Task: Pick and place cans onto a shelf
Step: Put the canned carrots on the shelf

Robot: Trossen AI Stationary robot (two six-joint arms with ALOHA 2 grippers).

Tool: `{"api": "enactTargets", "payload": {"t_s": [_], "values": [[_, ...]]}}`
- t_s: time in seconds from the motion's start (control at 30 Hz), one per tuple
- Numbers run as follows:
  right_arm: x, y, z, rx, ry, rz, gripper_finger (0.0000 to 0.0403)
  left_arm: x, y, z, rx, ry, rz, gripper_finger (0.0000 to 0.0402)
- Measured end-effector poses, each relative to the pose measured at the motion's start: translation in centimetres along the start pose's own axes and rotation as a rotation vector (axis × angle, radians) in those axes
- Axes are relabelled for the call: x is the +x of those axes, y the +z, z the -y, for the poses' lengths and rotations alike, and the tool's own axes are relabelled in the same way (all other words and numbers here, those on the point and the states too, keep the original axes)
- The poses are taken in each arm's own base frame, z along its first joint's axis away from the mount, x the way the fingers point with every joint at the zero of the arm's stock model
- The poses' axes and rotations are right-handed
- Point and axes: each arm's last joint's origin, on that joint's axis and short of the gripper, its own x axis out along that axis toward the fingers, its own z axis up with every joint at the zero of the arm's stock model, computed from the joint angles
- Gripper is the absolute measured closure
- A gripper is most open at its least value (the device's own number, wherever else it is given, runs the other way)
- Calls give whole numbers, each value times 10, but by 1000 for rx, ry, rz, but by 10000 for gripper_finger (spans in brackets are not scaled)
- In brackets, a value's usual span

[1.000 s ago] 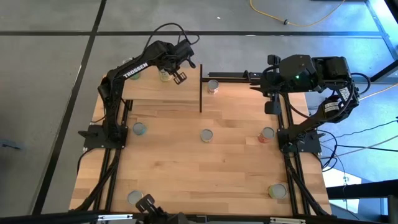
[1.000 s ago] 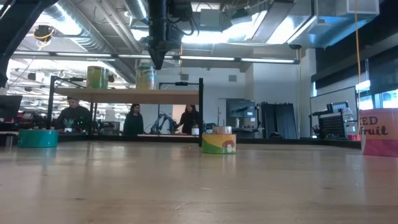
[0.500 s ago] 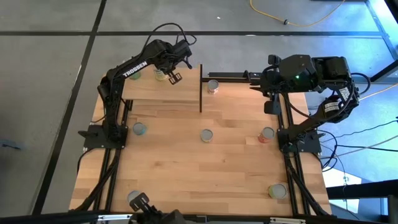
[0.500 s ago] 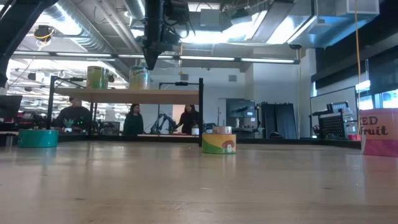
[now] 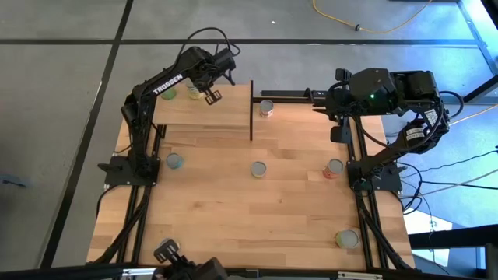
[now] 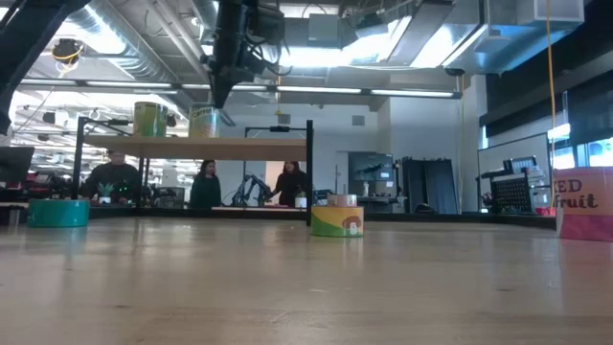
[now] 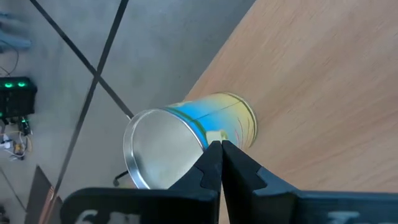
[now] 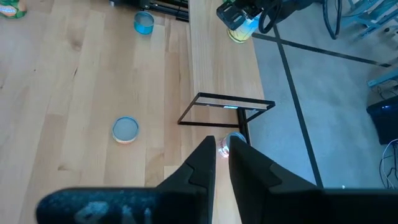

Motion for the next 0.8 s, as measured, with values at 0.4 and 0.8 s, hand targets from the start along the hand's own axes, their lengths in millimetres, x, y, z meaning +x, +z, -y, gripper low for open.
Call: {"api": "enactTargets", "payload": {"t_s": [0.4, 0.8], "values": [[0, 0, 0, 0, 0, 0, 354, 3, -1, -6, -23, 9, -15, 401], [0, 0, 0, -1, 0, 0, 354, -7, 0, 11, 10, -31, 14, 401]]}}
